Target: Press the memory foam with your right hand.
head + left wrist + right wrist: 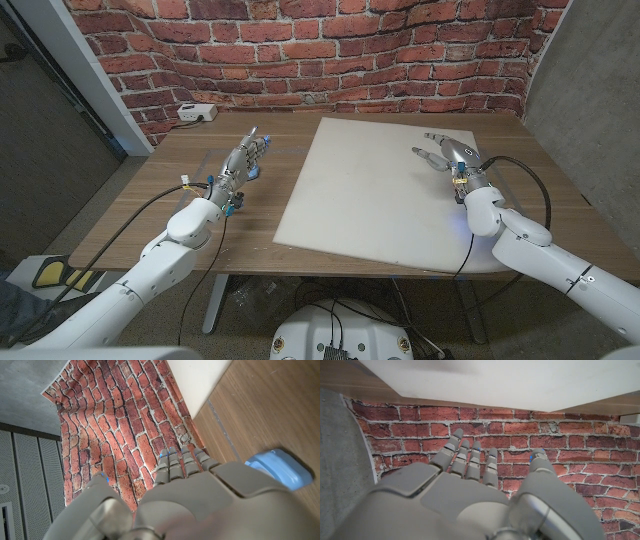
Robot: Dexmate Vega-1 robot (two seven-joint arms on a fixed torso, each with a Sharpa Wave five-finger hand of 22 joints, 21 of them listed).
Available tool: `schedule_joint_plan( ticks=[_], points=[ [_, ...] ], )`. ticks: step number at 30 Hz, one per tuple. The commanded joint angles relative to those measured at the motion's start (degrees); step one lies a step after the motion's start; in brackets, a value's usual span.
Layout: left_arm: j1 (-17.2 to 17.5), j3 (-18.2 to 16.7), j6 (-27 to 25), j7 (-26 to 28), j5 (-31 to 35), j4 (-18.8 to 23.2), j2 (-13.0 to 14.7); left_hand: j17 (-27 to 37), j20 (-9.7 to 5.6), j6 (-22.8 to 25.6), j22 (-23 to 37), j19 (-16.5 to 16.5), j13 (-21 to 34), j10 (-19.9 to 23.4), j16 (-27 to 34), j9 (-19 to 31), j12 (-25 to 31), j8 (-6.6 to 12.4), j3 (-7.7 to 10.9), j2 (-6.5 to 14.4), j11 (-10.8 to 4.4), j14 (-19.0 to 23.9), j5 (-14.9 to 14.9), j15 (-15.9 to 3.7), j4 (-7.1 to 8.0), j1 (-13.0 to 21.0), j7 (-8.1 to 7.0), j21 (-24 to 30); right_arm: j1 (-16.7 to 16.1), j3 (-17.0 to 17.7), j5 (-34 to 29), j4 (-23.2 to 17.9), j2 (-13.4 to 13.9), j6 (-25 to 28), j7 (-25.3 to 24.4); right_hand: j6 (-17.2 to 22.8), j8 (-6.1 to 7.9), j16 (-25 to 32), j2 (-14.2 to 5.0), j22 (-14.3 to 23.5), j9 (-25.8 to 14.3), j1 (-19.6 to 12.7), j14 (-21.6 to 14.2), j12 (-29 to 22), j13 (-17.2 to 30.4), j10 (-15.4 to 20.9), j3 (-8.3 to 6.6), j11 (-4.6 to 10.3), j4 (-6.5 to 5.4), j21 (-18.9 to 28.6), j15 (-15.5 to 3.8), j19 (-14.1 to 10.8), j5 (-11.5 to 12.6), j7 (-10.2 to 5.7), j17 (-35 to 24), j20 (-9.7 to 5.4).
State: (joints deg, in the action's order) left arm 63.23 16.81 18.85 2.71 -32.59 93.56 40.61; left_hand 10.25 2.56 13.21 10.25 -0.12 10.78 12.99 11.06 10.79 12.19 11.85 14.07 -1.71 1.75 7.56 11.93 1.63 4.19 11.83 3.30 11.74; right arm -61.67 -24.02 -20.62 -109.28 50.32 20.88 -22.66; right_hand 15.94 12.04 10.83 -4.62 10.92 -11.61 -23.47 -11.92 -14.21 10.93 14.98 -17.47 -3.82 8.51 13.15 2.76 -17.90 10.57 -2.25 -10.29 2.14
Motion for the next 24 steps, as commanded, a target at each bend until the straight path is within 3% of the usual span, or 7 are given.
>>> schedule_joint_plan(
  ticks=[1, 2, 5, 11, 24],
  points=[
    [0.0, 0.4, -0.7, 0.3, 0.6, 0.5, 0.3, 0.2, 0.68, 0.3, 0.2, 0.0, 0.3, 0.4, -0.3, 0.1, -0.3, -0.08, -0.11, -0.1, -0.09, 0.3, -0.2, 0.16, -0.14, 0.6, -0.08, 0.0, -2.3, 5.2, 10.9, 2.5, -1.7, -14.7, -1.3, 3.6, 1.22, 0.4, -0.48, 0.0, -0.3, 0.2, -0.8, -0.3, 0.2, 0.9, -0.05, -0.17, -0.55, 0.3, 0.08, -0.8, -0.1, 1.54, -0.3, -0.24],
    [0.0, 0.4, -0.8, 0.3, 0.6, 0.7, 0.4, 0.2, 0.67, 0.3, 0.2, 0.0, 0.3, 0.4, -0.3, 0.1, -0.3, -0.08, -0.12, -0.1, -0.12, 0.3, -0.2, 0.16, -0.14, 0.6, -0.07, 0.0, -2.3, 5.5, 11.6, 2.7, -1.8, -15.5, -1.1, 5.2, 1.74, 0.4, -0.47, 0.0, -0.3, 0.3, -1.2, -0.4, 0.2, 1.3, -0.03, -0.32, -0.58, 0.3, 0.13, -1.0, -0.1, 2.47, -0.3, -0.30],
    [0.1, 0.4, -1.1, 0.3, 0.7, 0.8, 0.5, 0.2, 0.69, 0.3, 0.2, 0.0, 0.3, 0.3, -0.3, 0.1, -0.3, -0.10, -0.14, 0.0, -0.23, 0.3, -0.2, 0.19, -0.14, 0.6, -0.11, 0.0, -2.5, 6.2, 13.5, 3.2, -1.9, -17.8, -0.2, 6.4, 2.13, 0.4, -0.48, 0.0, -0.5, 0.4, -1.6, -0.6, 0.2, 2.1, -0.02, -0.70, -0.61, 0.3, 0.26, -1.3, -0.1, 2.78, -0.2, -0.34],
    [0.4, 0.1, -0.6, 0.8, 0.8, 0.9, 0.4, 0.2, 0.72, 0.3, 0.2, 0.0, 0.3, 0.3, -0.3, 0.1, -0.4, -0.12, -0.19, 0.0, -0.07, 0.3, -0.2, 0.15, -0.14, 0.7, -0.07, 0.0, -2.8, 7.6, 18.3, 4.6, -2.9, -22.9, 1.6, 3.0, 0.47, 0.3, -0.27, 0.1, -0.4, 0.7, -2.2, -0.9, 0.2, 3.1, 0.10, -0.60, -0.65, 0.3, 0.47, -1.6, -0.2, 2.68, -0.2, 0.13],
    [0.2, 0.2, -0.1, 0.5, 0.6, 0.3, 0.1, 0.2, 0.67, 0.4, 0.2, 0.0, 0.3, 0.5, -0.3, 0.1, -0.3, -0.13, -0.29, 0.0, -0.20, 0.4, -0.2, 0.21, -0.14, 0.8, -0.07, 0.0, -2.0, 9.3, 30.2, 8.6, -5.1, -31.1, 8.5, 2.1, 0.02, 0.2, -0.09, 0.1, -0.3, 1.2, -2.1, -0.9, 0.2, 3.4, 0.35, -0.78, -0.87, 0.3, 0.98, -1.7, -0.2, 2.76, -0.3, 0.46]
  ],
)
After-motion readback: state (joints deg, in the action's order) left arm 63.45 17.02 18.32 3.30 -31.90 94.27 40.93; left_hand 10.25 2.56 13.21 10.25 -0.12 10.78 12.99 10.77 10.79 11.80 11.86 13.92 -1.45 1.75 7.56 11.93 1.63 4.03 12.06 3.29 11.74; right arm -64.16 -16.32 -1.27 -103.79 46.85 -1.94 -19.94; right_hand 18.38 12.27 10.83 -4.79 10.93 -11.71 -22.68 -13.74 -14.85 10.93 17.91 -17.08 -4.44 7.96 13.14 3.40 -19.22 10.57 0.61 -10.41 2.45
